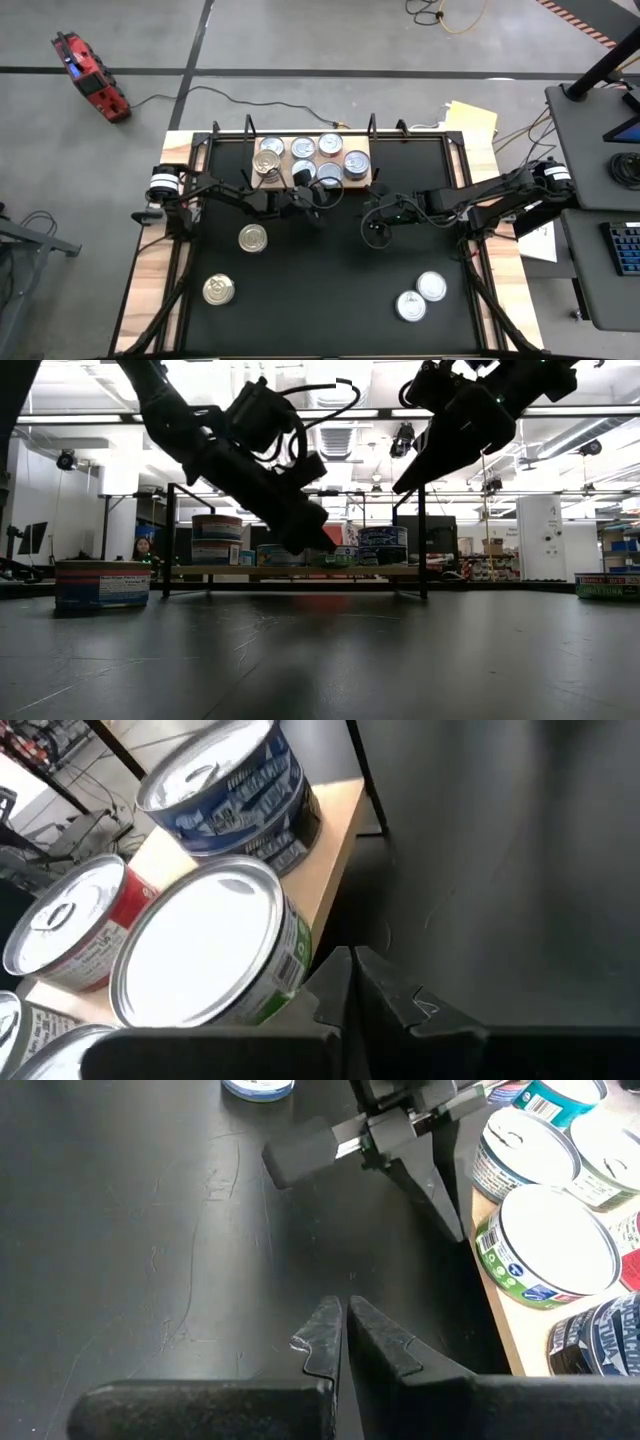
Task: Stack canned seafood by type on shelf
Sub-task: Adjust the green tuna can on the shelf
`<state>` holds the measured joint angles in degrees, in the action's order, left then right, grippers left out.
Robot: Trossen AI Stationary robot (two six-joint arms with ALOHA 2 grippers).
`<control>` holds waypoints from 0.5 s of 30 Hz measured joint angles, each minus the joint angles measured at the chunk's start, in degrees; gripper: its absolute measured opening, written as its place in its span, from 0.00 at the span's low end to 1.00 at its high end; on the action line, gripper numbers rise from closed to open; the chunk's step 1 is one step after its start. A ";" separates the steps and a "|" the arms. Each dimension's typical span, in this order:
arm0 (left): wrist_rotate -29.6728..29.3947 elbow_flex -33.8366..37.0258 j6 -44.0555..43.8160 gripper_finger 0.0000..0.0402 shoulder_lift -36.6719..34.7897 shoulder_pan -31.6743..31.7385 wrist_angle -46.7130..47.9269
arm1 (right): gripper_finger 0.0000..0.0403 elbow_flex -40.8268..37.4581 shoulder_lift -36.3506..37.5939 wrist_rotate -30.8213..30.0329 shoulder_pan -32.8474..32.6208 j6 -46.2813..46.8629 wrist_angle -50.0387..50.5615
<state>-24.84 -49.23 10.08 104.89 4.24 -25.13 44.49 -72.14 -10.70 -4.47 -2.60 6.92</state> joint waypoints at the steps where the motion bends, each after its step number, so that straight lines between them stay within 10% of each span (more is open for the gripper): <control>1: -0.02 0.02 -0.01 0.00 0.23 0.20 0.11 | 0.03 0.00 0.00 0.00 0.00 -0.05 0.00; 15: -0.11 0.06 -0.48 0.00 1.11 3.84 -3.32 | 0.03 -0.02 -0.04 0.02 0.00 -0.45 -0.33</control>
<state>-24.95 -49.17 9.61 106.00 8.08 -28.45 44.47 -72.18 -10.68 -4.47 -3.05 6.59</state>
